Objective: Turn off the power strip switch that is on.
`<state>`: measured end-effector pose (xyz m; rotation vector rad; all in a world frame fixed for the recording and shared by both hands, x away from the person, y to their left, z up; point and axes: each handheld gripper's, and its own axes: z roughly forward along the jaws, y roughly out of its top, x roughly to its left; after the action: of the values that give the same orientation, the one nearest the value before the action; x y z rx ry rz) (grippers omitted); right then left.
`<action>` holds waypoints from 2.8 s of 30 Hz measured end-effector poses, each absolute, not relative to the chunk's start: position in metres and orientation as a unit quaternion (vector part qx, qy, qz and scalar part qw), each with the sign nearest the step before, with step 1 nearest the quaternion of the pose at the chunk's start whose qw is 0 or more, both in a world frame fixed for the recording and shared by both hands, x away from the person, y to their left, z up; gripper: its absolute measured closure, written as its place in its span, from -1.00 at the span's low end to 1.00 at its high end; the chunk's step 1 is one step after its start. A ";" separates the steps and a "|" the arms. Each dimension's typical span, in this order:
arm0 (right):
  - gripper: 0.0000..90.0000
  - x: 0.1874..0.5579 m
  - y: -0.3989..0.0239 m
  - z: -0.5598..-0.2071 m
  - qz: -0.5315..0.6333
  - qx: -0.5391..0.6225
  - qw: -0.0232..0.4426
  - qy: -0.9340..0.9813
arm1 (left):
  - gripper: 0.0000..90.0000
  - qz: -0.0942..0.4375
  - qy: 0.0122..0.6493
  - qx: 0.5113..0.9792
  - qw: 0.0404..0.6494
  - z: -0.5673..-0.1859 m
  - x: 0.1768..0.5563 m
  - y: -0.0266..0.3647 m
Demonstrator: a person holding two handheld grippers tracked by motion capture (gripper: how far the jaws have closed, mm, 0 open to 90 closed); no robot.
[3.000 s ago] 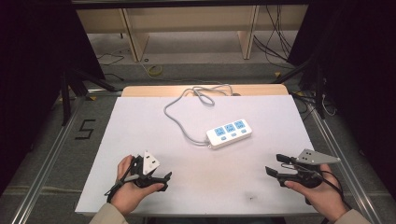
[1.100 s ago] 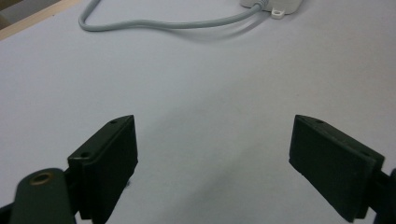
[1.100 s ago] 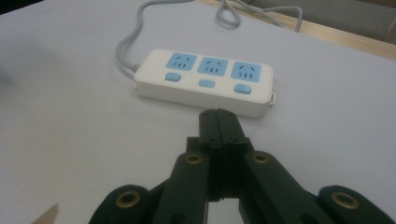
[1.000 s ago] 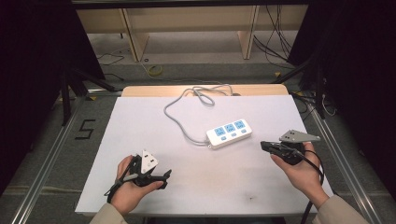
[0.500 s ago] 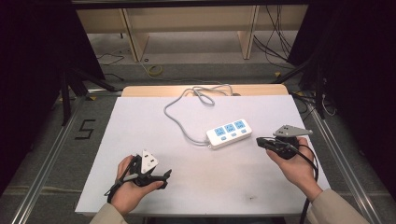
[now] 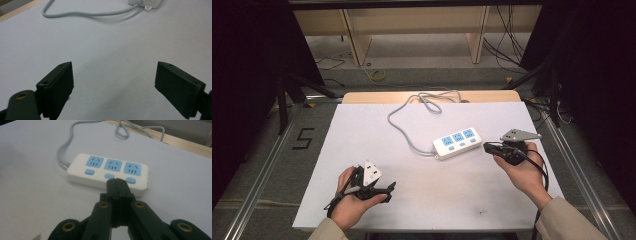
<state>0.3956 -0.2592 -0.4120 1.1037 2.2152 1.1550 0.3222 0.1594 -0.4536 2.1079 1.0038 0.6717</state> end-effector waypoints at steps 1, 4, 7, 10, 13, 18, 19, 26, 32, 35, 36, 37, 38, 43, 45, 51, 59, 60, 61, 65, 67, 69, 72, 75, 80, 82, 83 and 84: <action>1.00 0.397 -0.258 -0.412 0.413 0.397 0.204 0.794 | -0.67 0.258 0.388 0.814 0.348 -0.454 0.322 0.159; 1.00 0.400 -0.256 -0.412 0.413 0.397 0.203 0.794 | -0.67 0.259 0.387 0.814 0.348 -0.454 0.322 0.159; 1.00 0.403 -0.254 -0.411 0.411 0.397 0.204 0.794 | -0.67 0.258 0.387 0.814 0.348 -0.454 0.322 0.159; 1.00 0.405 -0.251 -0.410 0.410 0.397 0.206 0.795 | -0.67 0.259 0.388 0.812 0.350 -0.454 0.322 0.159; 1.00 0.407 -0.250 -0.410 0.409 0.399 0.205 0.795 | -0.67 0.259 0.387 0.814 0.348 -0.454 0.322 0.159; 1.00 0.410 -0.247 -0.412 0.405 0.399 0.204 0.797 | -0.66 0.259 0.385 0.815 0.349 -0.454 0.322 0.158; 1.00 0.411 -0.246 -0.412 0.404 0.398 0.204 0.798 | -0.66 0.258 0.385 0.814 0.349 -0.454 0.322 0.158; 1.00 0.415 -0.243 -0.411 0.403 0.397 0.204 0.799 | -0.66 0.258 0.385 0.815 0.348 -0.454 0.323 0.159; 1.00 0.419 -0.240 -0.411 0.403 0.397 0.203 0.799 | -0.66 0.258 0.386 0.814 0.348 -0.454 0.323 0.159; 1.00 0.421 -0.239 -0.411 0.403 0.398 0.201 0.799 | -0.66 0.258 0.386 0.814 0.349 -0.454 0.323 0.159; 1.00 0.421 -0.239 -0.411 0.403 0.398 0.201 0.799 | -0.66 0.258 0.386 0.814 0.349 -0.454 0.323 0.159; 1.00 0.422 -0.239 -0.411 0.403 0.399 0.201 0.799 | -0.66 0.258 0.386 0.814 0.349 -0.454 0.323 0.159; 1.00 0.423 -0.239 -0.411 0.403 0.399 0.201 0.799 | -0.66 0.258 0.387 0.814 0.348 -0.454 0.323 0.159; 1.00 0.425 -0.237 -0.411 0.402 0.401 0.199 0.799 | -0.66 0.260 0.386 0.814 0.348 -0.454 0.323 0.158; 1.00 0.426 -0.237 -0.411 0.402 0.401 0.200 0.798 | -0.66 0.259 0.387 0.813 0.349 -0.454 0.323 0.158; 1.00 0.429 -0.236 -0.413 0.400 0.404 0.199 0.798 | -0.66 0.259 0.388 0.813 0.349 -0.454 0.323 0.158; 1.00 0.432 -0.230 -0.413 0.397 0.402 0.197 0.801 | -0.66 0.259 0.388 0.812 0.350 -0.453 0.322 0.158; 1.00 0.433 -0.229 -0.413 0.397 0.402 0.196 0.802 | -0.66 0.259 0.388 0.812 0.350 -0.453 0.322 0.158; 1.00 0.433 -0.229 -0.413 0.397 0.402 0.196 0.802 | -0.66 0.260 0.387 0.812 0.350 -0.453 0.322 0.159; 1.00 0.436 -0.228 -0.412 0.396 0.403 0.195 0.802 | -0.66 0.259 0.387 0.813 0.350 -0.453 0.322 0.159; 1.00 0.438 -0.228 -0.412 0.393 0.404 0.192 0.803 | -0.66 0.259 0.389 0.811 0.351 -0.454 0.322 0.159; 1.00 0.439 -0.227 -0.412 0.391 0.404 0.190 0.804 | -0.66 0.259 0.389 0.811 0.352 -0.454 0.322 0.159; 1.00 0.441 -0.226 -0.412 0.388 0.406 0.189 0.806 | -0.66 0.259 0.388 0.811 0.352 -0.454 0.322 0.159; 1.00 0.443 -0.225 -0.411 0.388 0.405 0.188 0.806 | -0.66 0.258 0.388 0.812 0.352 -0.454 0.322 0.159; 1.00 0.445 -0.222 -0.410 0.381 0.404 0.186 0.811 | -0.66 0.257 0.388 0.812 0.351 -0.454 0.323 0.159; 1.00 0.446 -0.221 -0.409 0.380 0.404 0.184 0.812 | -0.66 0.258 0.388 0.812 0.352 -0.454 0.323 0.158; 1.00 0.447 -0.221 -0.408 0.380 0.404 0.184 0.812 | -0.66 0.258 0.388 0.812 0.351 -0.454 0.323 0.158; 1.00 0.447 -0.220 -0.408 0.379 0.404 0.184 0.812 | -0.66 0.258 0.387 0.812 0.351 -0.454 0.322 0.158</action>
<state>0.4473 -0.2199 -0.4080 1.1397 2.2897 1.0696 0.3225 0.1583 -0.4540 2.1026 1.0029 0.6685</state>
